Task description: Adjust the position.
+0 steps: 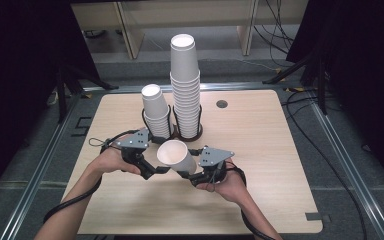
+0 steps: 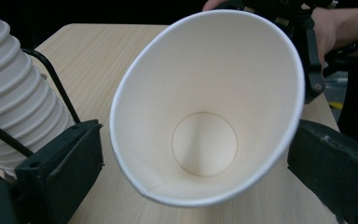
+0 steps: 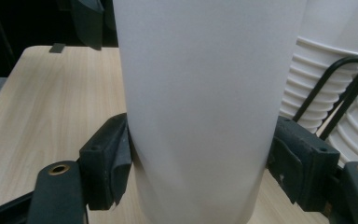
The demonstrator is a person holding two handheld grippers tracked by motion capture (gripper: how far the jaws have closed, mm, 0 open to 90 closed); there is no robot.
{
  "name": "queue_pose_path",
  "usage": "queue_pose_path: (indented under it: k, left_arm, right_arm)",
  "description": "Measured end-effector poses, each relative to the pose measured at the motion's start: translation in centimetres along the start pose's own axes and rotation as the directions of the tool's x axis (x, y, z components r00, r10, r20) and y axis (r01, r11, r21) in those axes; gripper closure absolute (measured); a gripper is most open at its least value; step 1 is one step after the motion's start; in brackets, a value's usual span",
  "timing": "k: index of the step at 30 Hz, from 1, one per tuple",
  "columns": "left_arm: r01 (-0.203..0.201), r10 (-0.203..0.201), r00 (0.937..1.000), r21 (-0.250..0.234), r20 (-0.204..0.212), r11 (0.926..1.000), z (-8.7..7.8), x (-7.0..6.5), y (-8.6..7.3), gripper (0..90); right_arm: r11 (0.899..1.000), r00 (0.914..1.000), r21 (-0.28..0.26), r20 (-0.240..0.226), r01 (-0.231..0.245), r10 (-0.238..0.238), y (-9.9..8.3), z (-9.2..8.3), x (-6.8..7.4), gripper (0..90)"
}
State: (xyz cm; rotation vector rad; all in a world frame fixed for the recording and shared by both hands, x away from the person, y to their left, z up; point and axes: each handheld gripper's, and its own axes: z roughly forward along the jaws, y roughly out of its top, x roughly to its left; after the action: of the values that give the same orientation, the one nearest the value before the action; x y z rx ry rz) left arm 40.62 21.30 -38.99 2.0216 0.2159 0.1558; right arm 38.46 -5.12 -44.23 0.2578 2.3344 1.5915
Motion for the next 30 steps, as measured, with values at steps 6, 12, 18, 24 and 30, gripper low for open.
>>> queue_pose_path:
  k: [6, 12, 18, 24, 30]
  left_arm:
    - [0.018, -0.016, 0.9992, -0.051, 0.037, 0.9985, 0.9, 0.0, -0.4, 2.9]
    - [0.01, -0.005, 0.998, -0.08, 0.064, 0.9967, 1.6, -0.1, -0.1, 5.7]
    - [-0.028, 0.032, 0.9979, -0.063, 0.057, 0.9976, 1.5, -0.2, 0.2, 10.0]
    - [-0.029, 0.033, 0.9973, -0.058, 0.066, 0.9979, 1.3, -0.2, 0.5, 11.9]
    - [-0.05, 0.051, 0.9973, -0.028, 0.052, 0.9984, 1.0, -0.4, 0.6, 13.6]
  right_arm:
    - [1.0, 0.9998, -0.011, -0.017, 0.009, -0.01, 0.1, 0.3, 0.1, 27.2]
    - [0.999, 0.9987, -0.025, -0.046, 0.02, -0.021, 0.1, 0.6, 0.2, 26.9]
    - [1.0, 0.9991, -0.009, -0.043, -0.005, 0.004, 0.1, 0.3, 0.2, 26.7]
    - [1.0, 0.9986, -0.019, -0.052, -0.002, 0.001, 0.3, 0.3, 0.2, 26.6]
    - [1.0, 0.998, -0.014, -0.062, -0.013, 0.012, 0.3, 0.4, 0.2, 25.6]
